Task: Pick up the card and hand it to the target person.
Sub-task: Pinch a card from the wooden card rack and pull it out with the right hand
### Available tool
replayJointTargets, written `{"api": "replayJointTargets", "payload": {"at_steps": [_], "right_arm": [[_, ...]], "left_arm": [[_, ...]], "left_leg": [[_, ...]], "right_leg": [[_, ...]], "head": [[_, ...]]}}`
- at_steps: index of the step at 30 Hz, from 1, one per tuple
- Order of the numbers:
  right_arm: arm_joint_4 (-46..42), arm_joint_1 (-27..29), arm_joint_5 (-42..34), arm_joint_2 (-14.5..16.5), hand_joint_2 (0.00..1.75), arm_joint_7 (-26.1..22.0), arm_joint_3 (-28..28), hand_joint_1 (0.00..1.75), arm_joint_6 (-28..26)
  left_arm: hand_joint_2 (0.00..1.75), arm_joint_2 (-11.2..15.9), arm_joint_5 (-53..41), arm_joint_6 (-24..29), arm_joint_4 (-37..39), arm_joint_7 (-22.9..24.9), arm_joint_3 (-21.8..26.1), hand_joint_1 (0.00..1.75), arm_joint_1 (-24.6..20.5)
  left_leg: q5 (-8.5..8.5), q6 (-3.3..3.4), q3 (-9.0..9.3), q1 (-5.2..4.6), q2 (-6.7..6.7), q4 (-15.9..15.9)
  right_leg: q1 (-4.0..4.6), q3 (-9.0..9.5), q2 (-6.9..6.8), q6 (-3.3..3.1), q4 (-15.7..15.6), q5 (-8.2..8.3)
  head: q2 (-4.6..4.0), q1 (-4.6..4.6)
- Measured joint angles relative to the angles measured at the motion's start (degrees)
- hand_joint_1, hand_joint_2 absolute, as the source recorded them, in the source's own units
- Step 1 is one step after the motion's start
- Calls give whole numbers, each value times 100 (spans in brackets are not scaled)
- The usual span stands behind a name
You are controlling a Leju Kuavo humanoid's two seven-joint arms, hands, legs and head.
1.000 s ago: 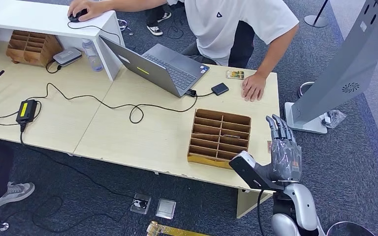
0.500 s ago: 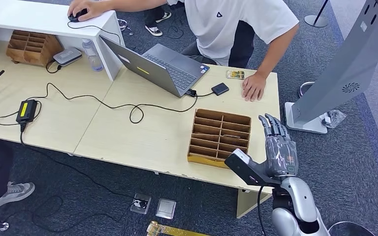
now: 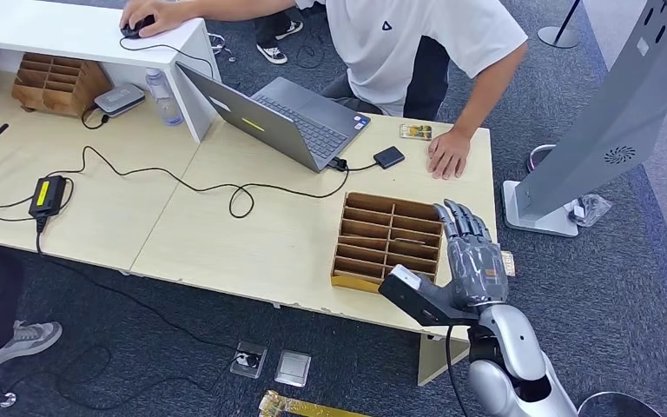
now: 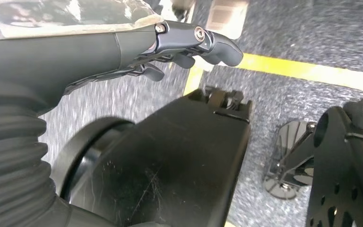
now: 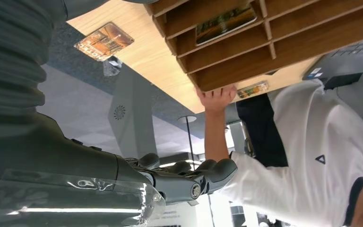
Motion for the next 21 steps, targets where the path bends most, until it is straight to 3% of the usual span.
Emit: {"api": "replayJointTargets", "payload": {"at_steps": [9,21], "right_arm": [[490,-215,-123,302,175,-196,489,0,-42],[1097,-504,-180,685,175,-302,841,0,-135]], "left_arm": [[175,28,-2192,-491,-40,-346,-663,0,-343],[175,19,-4425,-986,-362,-569,-1038,0,-550]], "left_leg": [[1,0,-2,2,-4,-1],[1,-1,3,6,-2,-1]], "right_leg": [[0,4,-7,0,3,0],[1,9,-6,-1,3,-1]], "head": [[0,0],[0,3]]}}
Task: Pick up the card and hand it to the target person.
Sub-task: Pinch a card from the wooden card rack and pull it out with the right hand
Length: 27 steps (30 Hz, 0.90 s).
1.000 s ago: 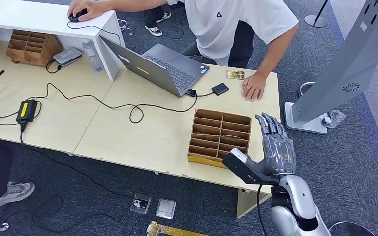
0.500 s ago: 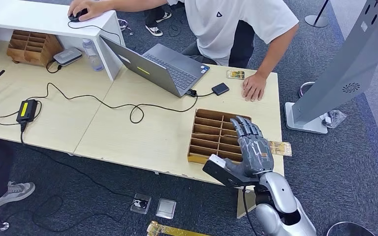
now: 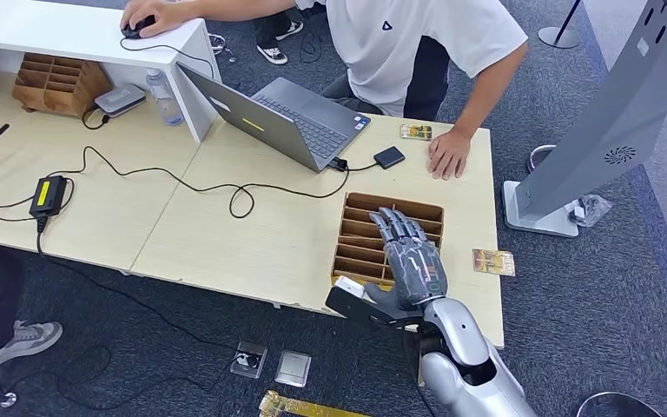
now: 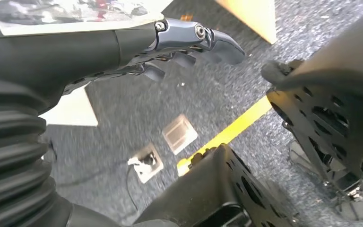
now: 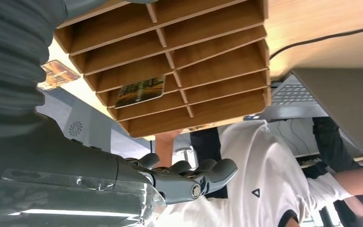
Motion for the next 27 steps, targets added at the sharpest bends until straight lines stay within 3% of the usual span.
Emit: {"api": "replayJointTargets", "payload": {"at_steps": [12,20,27], "right_arm": [[437,-173,-15,172,175,-43,138,0,-127],[829,-338,-71,251,175,-83,82,18,-781],[934,-333,-64,208,175,38,-84,27,-816]], "left_arm": [[175,0,-250,-121,-150,4,-120,0,-21],[175,-9,-1450,-595,-257,-53,-119,0,-101],[175,-10,-1463,-636,-268,-76,-106,0,-107]], "left_leg": [[0,0,2,0,0,0],[4,-3,-6,0,-9,1],[4,-4,-9,1,-9,1]], "right_leg": [[0,1,0,0,0,0],[1,-5,-9,0,0,0],[1,-9,-10,0,0,0]], "head": [[0,1],[0,1],[0,4]]}}
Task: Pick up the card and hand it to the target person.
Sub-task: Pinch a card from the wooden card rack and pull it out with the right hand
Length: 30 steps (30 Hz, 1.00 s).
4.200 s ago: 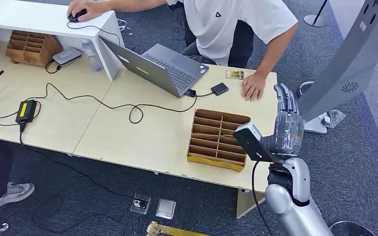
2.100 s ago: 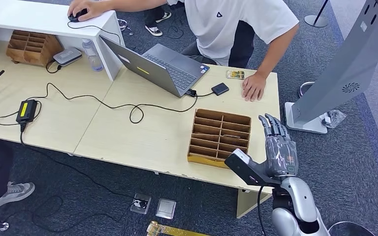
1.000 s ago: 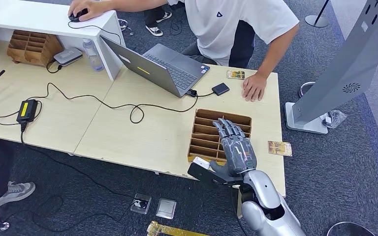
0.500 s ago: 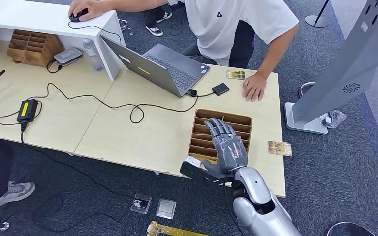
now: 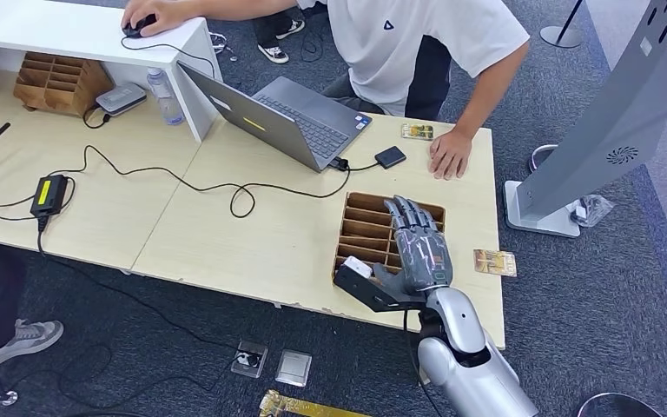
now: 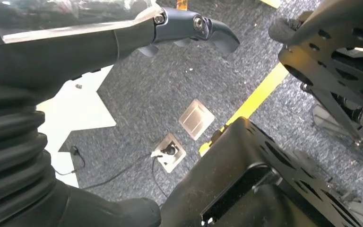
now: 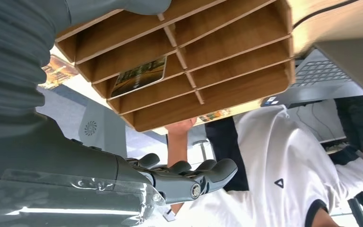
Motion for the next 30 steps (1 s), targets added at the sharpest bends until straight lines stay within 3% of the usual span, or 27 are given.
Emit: {"api": "replayJointTargets", "payload": {"at_steps": [17,21,24,28,30], "right_arm": [[166,-6,-32,13,175,-95,-86,36,-54],[213,-30,-31,27,175,-123,-86,58,-48],[254,-48,-17,56,175,-130,-85,65,-48],[311,-56,1,87,175,-132,-84,93,-48],[332,-56,2,93,175,-136,-84,73,-48]], "left_arm": [[175,-66,-581,-179,3,-207,48,0,-75],[175,-73,-587,-236,3,-202,58,0,-75],[175,-75,-583,-261,3,-176,61,0,-75],[175,-75,-536,-307,3,-138,71,0,-72],[175,-75,-509,-333,3,-125,93,0,-64]], "left_leg": [[0,0,-7,0,-1,0],[0,0,-7,0,-1,0],[0,0,-7,0,-1,0],[0,0,-6,0,-1,0],[0,0,-6,0,-1,0]], "right_leg": [[0,-2,-2,0,1,0],[0,-3,-2,0,0,0],[0,-2,-2,0,0,0],[0,-2,-2,0,1,0],[0,-3,-2,0,1,0]], "head": [[0,3],[0,4],[0,4],[0,4],[0,4]]}}
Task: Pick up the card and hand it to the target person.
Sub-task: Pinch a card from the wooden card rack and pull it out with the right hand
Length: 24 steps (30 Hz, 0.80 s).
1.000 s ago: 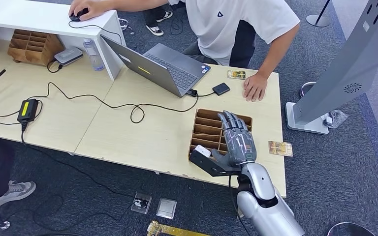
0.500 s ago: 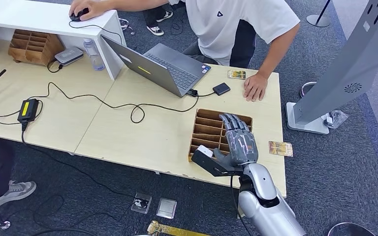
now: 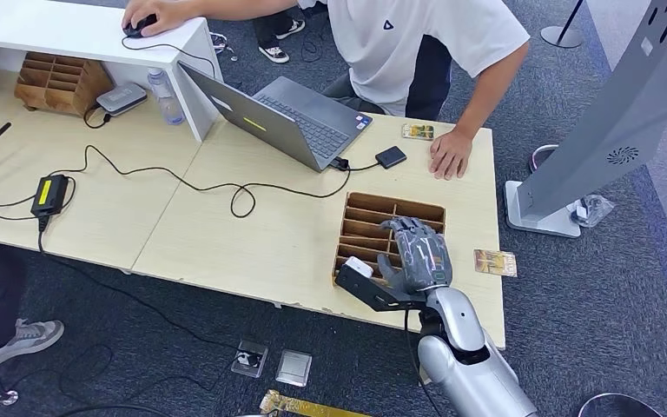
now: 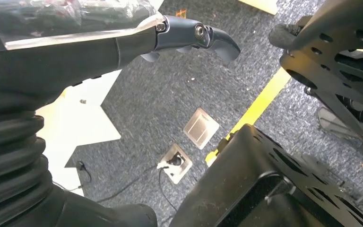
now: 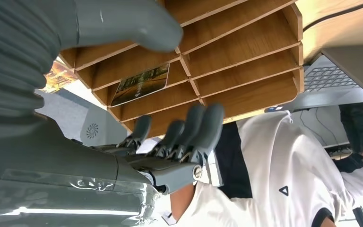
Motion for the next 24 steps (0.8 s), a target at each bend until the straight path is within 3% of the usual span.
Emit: {"api": "replayJointTargets", "payload": {"at_steps": [3,7,24], "right_arm": [[32,0,-18,10,175,-33,0,45,0],[83,-8,-44,64,175,-118,2,37,2],[352,-121,-127,245,175,-154,26,38,-11]], "left_arm": [[175,0,23,-36,2,5,27,0,9],[175,0,62,-67,5,13,54,0,21],[175,25,502,-145,151,431,247,0,154]], "left_leg": [[0,0,0,0,0,0],[0,0,-1,0,0,0],[0,0,-1,0,-1,0]], "right_leg": [[0,0,0,0,0,0],[0,0,0,0,0,0],[0,-3,0,0,0,0]], "head": [[0,0],[0,1],[0,-2]]}}
